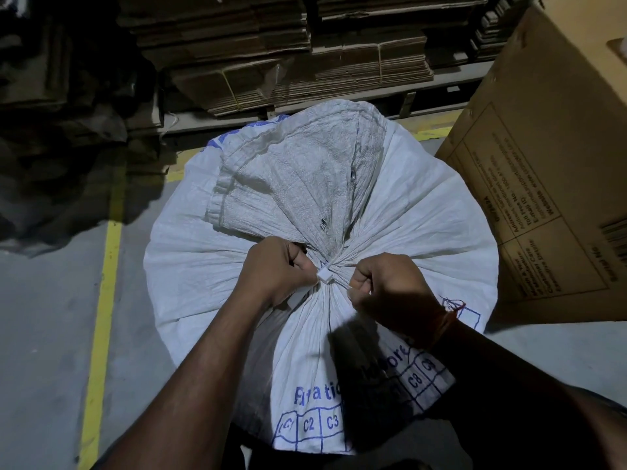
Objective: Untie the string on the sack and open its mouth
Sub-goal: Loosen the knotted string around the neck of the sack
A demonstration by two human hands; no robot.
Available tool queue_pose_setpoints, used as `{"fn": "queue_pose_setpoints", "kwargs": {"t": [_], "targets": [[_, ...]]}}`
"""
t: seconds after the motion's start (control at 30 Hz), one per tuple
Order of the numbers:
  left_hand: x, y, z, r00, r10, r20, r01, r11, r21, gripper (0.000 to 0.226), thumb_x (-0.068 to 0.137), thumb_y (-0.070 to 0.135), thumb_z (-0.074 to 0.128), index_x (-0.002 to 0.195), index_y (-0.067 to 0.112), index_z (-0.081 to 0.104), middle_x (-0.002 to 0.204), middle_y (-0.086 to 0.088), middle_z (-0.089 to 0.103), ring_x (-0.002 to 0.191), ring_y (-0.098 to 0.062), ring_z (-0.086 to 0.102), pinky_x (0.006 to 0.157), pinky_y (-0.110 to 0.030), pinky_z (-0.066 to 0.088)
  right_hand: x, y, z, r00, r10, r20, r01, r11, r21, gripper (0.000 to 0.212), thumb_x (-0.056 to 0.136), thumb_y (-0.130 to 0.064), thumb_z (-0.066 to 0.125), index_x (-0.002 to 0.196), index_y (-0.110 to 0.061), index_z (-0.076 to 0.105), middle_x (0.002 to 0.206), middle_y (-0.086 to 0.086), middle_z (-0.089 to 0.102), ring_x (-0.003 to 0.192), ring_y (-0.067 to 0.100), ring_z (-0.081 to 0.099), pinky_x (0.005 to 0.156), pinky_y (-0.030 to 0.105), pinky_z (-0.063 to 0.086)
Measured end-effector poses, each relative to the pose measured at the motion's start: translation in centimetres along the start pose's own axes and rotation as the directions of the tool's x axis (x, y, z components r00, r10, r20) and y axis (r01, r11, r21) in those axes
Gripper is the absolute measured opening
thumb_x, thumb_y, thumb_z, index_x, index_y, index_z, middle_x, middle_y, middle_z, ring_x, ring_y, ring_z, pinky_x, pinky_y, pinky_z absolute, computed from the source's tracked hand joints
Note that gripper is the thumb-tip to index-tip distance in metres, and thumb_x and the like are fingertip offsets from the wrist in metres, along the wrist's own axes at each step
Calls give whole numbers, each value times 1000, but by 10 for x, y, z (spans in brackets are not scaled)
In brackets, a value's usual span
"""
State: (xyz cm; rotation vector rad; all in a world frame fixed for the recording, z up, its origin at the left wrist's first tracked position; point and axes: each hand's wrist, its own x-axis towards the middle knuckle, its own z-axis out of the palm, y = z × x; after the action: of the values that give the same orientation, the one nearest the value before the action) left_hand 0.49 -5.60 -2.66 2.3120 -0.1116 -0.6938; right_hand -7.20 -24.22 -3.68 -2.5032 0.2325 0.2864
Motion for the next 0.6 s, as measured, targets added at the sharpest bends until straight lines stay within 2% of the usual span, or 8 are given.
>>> {"fn": "queue_pose_setpoints", "kwargs": {"t": [0.13,0.27,0.43,0.6], "targets": [[0,0,0,1000,-6,-8,6,1000,12,6,73,14,83,67,16,81,65,-1,78,64,-14,74,59,-24,55,4,-1,-2,1000,14,10,-14,1000,-13,14,74,-12,65,61,-11,64,57,1,64,62,22,65,61,34,53],[1,-1,-1,1000,-13,2,13,1000,7,8,73,13,84,66,17,82,62,1,77,59,-7,69,51,-15,50,4,-2,0,1000,18,-7,-18,1000,-7,10,74,-12,65,65,-9,68,61,5,68,63,25,66,61,36,55],[1,0,-1,1000,0,5,0,1000,10,9,73,14,85,66,17,81,63,0,77,58,-4,67,55,-19,50,5,-4,1,1000,22,-13,-22,1000,-10,11,76,-15,66,67,-9,68,63,6,68,66,26,66,63,36,54],[1,0,-1,1000,7,2,-7,1000,11,9,72,13,85,65,17,81,61,3,76,55,-2,65,50,-12,46,5,-6,5,999,20,-41,-20,1000,5,11,76,-19,68,67,-11,69,61,3,67,64,22,65,60,32,50]]}}
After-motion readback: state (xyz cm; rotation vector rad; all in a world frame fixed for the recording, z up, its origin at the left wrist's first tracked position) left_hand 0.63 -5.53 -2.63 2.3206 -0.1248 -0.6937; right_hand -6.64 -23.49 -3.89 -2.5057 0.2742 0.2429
